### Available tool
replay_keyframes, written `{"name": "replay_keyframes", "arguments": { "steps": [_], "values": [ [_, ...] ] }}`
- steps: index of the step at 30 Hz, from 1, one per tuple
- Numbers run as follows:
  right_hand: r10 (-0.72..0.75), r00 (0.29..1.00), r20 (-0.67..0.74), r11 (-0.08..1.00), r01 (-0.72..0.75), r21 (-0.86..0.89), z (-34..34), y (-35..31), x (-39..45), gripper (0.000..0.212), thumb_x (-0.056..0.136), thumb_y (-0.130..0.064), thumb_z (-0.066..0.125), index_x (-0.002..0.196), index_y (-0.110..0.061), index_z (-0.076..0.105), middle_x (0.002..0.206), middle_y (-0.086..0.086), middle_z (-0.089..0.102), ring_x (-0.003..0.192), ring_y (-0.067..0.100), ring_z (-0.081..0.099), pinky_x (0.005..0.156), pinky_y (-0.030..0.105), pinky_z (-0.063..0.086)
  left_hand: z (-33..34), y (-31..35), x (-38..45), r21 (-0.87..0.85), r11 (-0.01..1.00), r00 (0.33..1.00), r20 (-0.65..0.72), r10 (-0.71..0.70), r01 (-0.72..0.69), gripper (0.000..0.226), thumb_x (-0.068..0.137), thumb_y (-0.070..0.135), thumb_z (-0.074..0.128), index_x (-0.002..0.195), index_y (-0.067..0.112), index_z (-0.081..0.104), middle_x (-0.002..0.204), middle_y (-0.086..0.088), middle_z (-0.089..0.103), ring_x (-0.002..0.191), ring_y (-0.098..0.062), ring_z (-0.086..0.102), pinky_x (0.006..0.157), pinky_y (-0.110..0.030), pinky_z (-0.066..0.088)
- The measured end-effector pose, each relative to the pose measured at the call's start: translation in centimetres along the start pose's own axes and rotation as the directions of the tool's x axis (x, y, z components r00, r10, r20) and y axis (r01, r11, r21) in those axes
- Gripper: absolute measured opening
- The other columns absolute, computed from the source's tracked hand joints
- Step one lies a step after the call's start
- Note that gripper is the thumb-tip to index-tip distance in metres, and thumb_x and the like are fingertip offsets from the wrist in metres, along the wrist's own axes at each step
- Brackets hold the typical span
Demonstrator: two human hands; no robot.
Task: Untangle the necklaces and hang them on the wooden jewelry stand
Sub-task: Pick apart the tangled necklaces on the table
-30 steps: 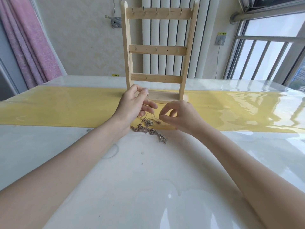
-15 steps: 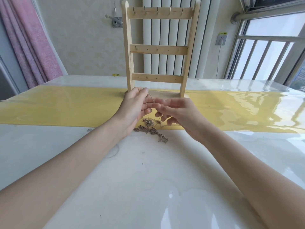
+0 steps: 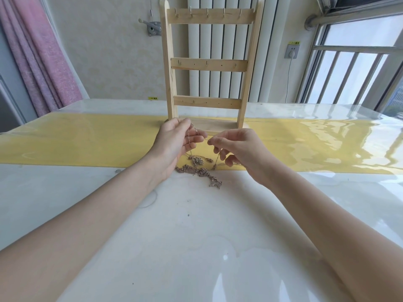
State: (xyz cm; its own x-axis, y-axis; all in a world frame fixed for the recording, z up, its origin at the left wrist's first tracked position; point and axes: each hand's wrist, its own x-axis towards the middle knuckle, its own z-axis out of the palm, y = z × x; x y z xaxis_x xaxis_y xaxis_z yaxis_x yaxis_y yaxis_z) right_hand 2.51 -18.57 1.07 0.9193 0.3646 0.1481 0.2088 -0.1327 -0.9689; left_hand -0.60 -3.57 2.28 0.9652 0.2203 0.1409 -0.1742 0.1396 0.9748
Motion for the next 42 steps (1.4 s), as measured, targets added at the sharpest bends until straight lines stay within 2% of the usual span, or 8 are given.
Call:
{"name": "replay_keyframes", "arguments": {
  "steps": [6, 11, 15, 21, 34, 37, 39, 42],
  "values": [
    [0.026, 0.999, 0.023, 0.987, -0.022, -0.157, 0.0, 0.4, 0.1, 0.009, 0.088, -0.012, 0.066, 0.08, -0.011, 0.069, 0.071, -0.001, 0.058, 0.053, 0.006, 0.049, 0.045, 0.018, 0.04, -0.4, 0.2, 0.4, 0.009, 0.998, 0.996, -0.063, 0.069, -0.068, 0.024, 0.1, 0.017, 0.039, 0.077, 0.017, 0.043, 0.07, 0.0, 0.068, 0.058, -0.008, 0.057, 0.047, -0.016, 0.039],
    [-0.024, 0.994, 0.107, 0.801, 0.084, -0.593, -0.7, 0.6, 0.4, 0.011, 0.085, -0.019, 0.069, 0.092, -0.013, 0.074, 0.084, -0.002, 0.067, 0.057, -0.003, 0.054, 0.058, 0.021, 0.043, -0.7, -0.1, 0.5, 0.232, 0.964, 0.988, -0.046, 0.147, -0.133, 0.022, 0.099, 0.019, 0.043, 0.077, 0.021, 0.045, 0.076, 0.003, 0.064, 0.052, -0.004, 0.049, 0.046, -0.018, 0.03],
    [-0.039, 0.979, 0.202, 0.687, 0.173, -0.706, -1.1, 0.7, 0.4, 0.013, 0.08, -0.015, 0.073, 0.093, -0.012, 0.075, 0.095, 0.01, 0.07, 0.082, 0.022, 0.063, 0.076, 0.029, 0.049, -1.1, -0.5, 0.9, 0.489, 0.83, 0.95, -0.008, 0.311, -0.268, 0.023, 0.097, 0.022, 0.046, 0.074, 0.025, 0.047, 0.068, 0.009, 0.057, 0.047, -0.003, 0.042, 0.051, -0.021, 0.036],
    [-0.199, 0.976, 0.086, 0.712, 0.204, -0.672, -0.1, 1.7, 0.5, 0.01, 0.081, -0.008, 0.07, 0.09, -0.006, 0.071, 0.078, 0.005, 0.065, 0.059, 0.001, 0.049, 0.059, 0.008, 0.038, -1.1, -1.4, 1.0, 0.596, 0.726, 0.927, 0.086, 0.366, -0.342, 0.025, 0.097, 0.022, 0.048, 0.072, 0.027, 0.046, 0.069, 0.006, 0.055, 0.04, -0.003, 0.042, 0.051, -0.018, 0.037],
    [-0.254, 0.965, 0.066, 0.64, 0.219, -0.736, 1.3, 2.3, 0.6, 0.022, 0.081, 0.001, 0.053, 0.093, -0.004, 0.07, 0.077, 0.005, 0.06, 0.073, 0.018, 0.05, 0.063, 0.025, 0.036, -1.3, -1.0, 1.2, 0.482, 0.766, 0.825, -0.142, 0.547, -0.425, 0.027, 0.1, 0.02, 0.043, 0.074, 0.027, 0.043, 0.068, 0.009, 0.053, 0.036, -0.005, 0.042, 0.046, -0.019, 0.036],
    [-0.25, 0.968, 0.006, 0.767, 0.202, -0.609, 1.3, 2.0, 0.4, 0.019, 0.08, 0.003, 0.055, 0.089, -0.006, 0.068, 0.073, 0.001, 0.06, 0.07, 0.015, 0.051, 0.063, 0.023, 0.038, -1.6, -1.3, 1.5, 0.555, 0.75, 0.868, -0.096, 0.486, -0.359, 0.026, 0.098, 0.021, 0.046, 0.072, 0.028, 0.045, 0.069, 0.01, 0.055, 0.036, -0.004, 0.044, 0.046, -0.019, 0.036],
    [-0.195, 0.976, -0.1, 0.93, 0.151, -0.336, 0.8, 1.1, 0.3, 0.018, 0.081, 0.004, 0.057, 0.08, -0.012, 0.063, 0.069, -0.003, 0.055, 0.065, 0.013, 0.052, 0.06, 0.021, 0.039, -1.9, -1.9, 1.7, 0.632, 0.721, 0.912, -0.052, 0.407, -0.286, 0.025, 0.096, 0.023, 0.049, 0.071, 0.028, 0.048, 0.073, 0.012, 0.057, 0.039, -0.001, 0.048, 0.046, -0.016, 0.034],
    [-0.053, 0.994, -0.095, 0.999, 0.054, 0.005, 0.0, 0.1, 0.0, 0.018, 0.087, 0.004, 0.054, 0.08, -0.012, 0.058, 0.071, -0.001, 0.055, 0.06, 0.012, 0.062, 0.057, 0.02, 0.041, -1.6, -2.1, 1.7, 0.638, 0.728, 0.938, -0.021, 0.345, -0.253, 0.026, 0.096, 0.024, 0.048, 0.071, 0.028, 0.047, 0.079, 0.012, 0.061, 0.057, 0.0, 0.06, 0.054, -0.022, 0.037]
  ]
}}
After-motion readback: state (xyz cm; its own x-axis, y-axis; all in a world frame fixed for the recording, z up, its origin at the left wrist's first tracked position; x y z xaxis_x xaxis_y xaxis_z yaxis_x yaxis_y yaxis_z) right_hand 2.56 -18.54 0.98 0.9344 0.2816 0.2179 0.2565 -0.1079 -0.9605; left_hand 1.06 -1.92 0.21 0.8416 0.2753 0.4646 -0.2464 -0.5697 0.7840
